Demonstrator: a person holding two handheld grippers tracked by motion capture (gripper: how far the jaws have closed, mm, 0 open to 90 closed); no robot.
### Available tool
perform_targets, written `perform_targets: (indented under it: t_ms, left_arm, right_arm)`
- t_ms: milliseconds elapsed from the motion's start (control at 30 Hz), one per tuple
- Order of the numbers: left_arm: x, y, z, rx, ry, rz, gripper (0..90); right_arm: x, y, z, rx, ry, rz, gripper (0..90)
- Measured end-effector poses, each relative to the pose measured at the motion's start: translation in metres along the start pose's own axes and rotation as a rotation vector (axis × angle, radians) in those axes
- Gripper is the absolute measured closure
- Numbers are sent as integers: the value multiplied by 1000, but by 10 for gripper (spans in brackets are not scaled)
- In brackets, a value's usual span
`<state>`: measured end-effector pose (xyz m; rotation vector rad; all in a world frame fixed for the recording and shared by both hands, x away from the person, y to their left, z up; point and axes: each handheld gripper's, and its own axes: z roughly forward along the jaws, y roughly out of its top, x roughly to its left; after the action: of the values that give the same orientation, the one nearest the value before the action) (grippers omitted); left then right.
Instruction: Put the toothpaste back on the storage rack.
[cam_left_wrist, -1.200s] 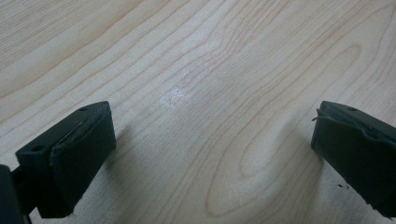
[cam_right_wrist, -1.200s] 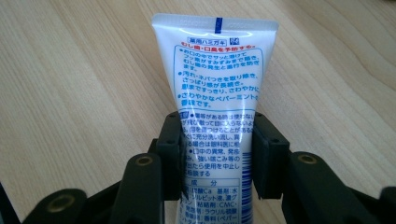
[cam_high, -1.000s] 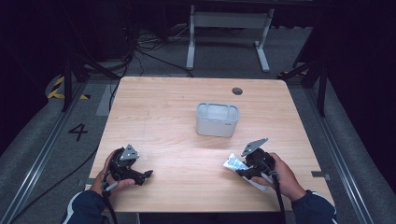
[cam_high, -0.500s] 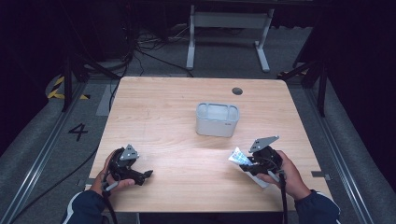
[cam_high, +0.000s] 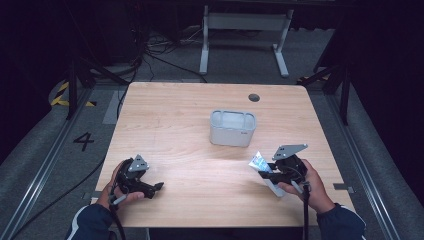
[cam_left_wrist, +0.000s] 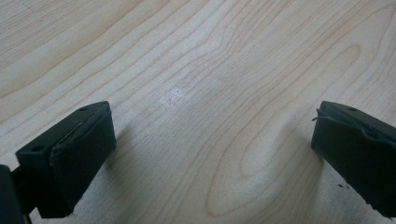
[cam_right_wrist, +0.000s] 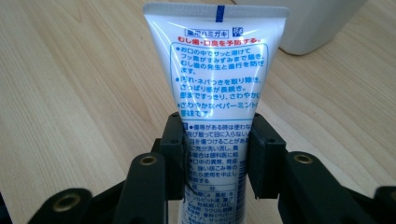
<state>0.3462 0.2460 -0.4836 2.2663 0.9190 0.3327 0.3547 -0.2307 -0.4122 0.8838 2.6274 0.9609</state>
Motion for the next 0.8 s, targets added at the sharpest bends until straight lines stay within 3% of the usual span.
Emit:
perform_targets:
  t_ms: [800]
  left_arm:
    - [0,0,0,0,0,0,2]
  right_arm:
    - [-3,4,-19,-148,-56,6,648]
